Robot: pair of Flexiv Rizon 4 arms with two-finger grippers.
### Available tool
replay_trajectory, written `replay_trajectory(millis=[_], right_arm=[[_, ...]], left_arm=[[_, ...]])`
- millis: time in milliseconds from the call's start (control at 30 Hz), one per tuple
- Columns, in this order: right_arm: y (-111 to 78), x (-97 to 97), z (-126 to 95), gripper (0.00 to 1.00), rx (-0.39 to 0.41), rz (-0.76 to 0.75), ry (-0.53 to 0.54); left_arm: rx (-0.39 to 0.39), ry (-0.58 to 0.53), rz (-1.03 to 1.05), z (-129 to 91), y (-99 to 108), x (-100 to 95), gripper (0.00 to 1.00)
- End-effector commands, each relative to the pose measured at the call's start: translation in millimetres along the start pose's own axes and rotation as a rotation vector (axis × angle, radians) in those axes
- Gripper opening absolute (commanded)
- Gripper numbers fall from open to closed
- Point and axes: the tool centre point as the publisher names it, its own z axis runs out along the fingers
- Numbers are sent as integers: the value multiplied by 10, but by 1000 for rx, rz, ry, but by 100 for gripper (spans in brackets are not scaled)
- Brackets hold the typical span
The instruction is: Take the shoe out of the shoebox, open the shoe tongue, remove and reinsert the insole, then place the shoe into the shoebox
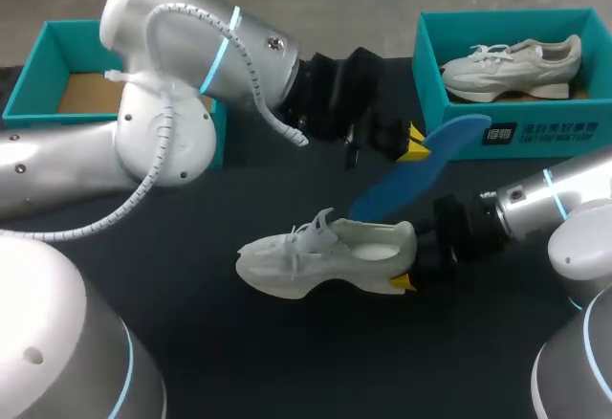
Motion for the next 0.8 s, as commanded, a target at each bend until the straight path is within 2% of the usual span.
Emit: replay_trajectory(millis=[33, 333, 467, 533, 800], right_arm=[[-15, 3, 36, 0, 4, 1, -1], [-15, 3, 36, 0, 4, 1, -1], [-15, 3, 36, 0, 4, 1, -1], [-15, 3, 36, 0, 4, 1, -1], [-15, 3, 36, 0, 4, 1, -1]], left_arm=[[-15, 1, -52, -122, -81, 35, 0], [176, -44, -234, -196, -194, 47, 0], [214, -47, -326, -135, -182, -1, 0], [217, -50, -326, -108, -177, -31, 0], [313, -49, -338, -50, -182, -247, 0]])
